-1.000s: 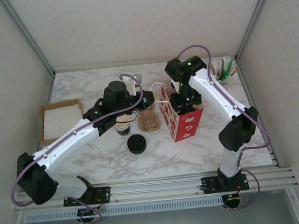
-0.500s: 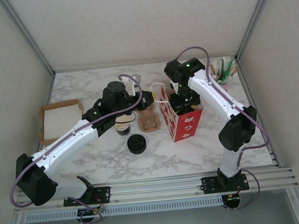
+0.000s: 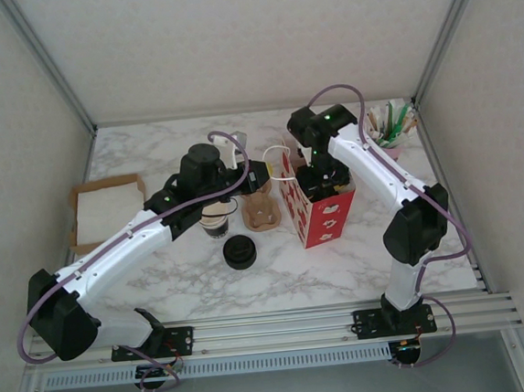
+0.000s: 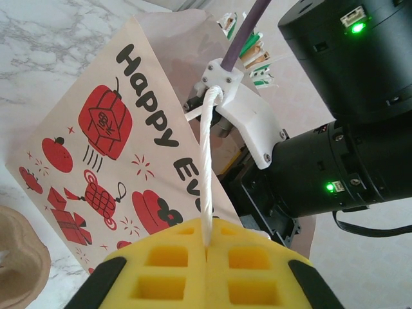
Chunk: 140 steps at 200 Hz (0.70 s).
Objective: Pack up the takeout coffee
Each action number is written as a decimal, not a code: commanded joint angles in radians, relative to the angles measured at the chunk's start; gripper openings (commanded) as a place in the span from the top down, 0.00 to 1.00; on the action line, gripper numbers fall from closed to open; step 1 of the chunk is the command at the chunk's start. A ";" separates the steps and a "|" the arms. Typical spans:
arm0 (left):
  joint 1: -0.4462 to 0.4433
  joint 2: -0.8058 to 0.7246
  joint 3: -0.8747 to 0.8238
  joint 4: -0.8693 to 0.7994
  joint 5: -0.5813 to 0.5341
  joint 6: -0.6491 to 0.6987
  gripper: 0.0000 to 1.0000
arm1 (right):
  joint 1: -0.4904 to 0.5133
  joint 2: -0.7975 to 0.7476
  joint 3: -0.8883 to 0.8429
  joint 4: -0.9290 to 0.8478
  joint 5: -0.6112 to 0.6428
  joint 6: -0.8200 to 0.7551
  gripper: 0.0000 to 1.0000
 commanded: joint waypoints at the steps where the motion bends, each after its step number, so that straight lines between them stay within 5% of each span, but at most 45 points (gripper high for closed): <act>1: 0.009 -0.021 -0.005 0.016 0.011 -0.005 1.00 | -0.009 -0.007 -0.021 0.009 -0.009 0.001 0.34; 140: 0.009 -0.013 -0.005 0.016 0.011 -0.007 1.00 | -0.017 -0.017 -0.046 0.034 -0.021 -0.001 0.34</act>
